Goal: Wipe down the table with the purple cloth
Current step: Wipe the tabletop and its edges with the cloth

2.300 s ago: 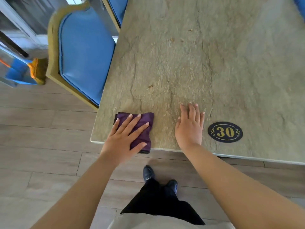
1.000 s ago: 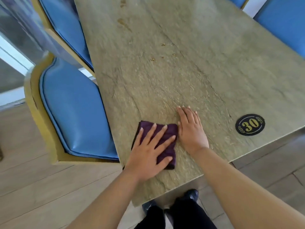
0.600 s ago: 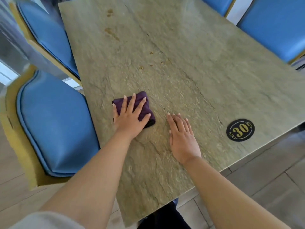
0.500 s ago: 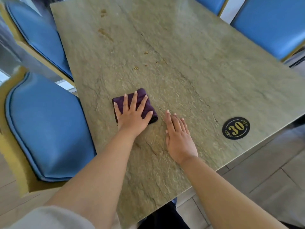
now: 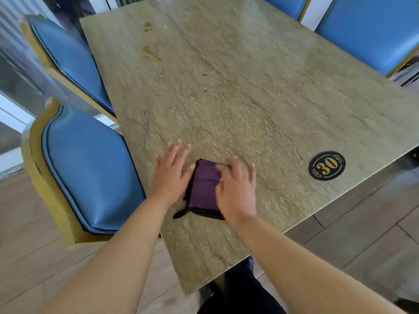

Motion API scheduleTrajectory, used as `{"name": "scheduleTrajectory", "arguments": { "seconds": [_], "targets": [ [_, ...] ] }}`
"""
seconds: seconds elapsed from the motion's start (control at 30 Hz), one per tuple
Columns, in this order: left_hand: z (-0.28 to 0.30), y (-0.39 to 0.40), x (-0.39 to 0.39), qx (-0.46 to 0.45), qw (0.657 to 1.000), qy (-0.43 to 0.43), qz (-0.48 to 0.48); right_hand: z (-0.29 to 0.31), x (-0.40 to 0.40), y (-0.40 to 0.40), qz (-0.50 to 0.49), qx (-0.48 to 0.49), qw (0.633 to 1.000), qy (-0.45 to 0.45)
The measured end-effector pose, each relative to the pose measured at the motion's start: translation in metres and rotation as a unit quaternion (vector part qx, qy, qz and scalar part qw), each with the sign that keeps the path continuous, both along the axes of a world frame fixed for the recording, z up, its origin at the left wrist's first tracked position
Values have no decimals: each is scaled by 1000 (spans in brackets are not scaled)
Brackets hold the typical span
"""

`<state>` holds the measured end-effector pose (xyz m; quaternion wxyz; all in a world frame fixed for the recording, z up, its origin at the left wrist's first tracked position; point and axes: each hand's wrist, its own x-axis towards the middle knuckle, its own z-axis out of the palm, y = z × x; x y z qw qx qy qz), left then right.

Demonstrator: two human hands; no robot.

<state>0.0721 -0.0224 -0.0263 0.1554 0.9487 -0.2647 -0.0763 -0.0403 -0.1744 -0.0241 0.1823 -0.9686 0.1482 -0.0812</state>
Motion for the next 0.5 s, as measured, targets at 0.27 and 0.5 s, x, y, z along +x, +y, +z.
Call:
{"name": "scheduleTrajectory", "arguments": {
  "seconds": [0.27, 0.5],
  "targets": [
    [-10, 10, 31, 121, 986, 86, 80, -18, 53, -25, 97, -100, 986, 87],
    [-5, 8, 43, 147, 974, 159, 64, -15, 162, -27, -54, -58, 984, 162]
  ]
}}
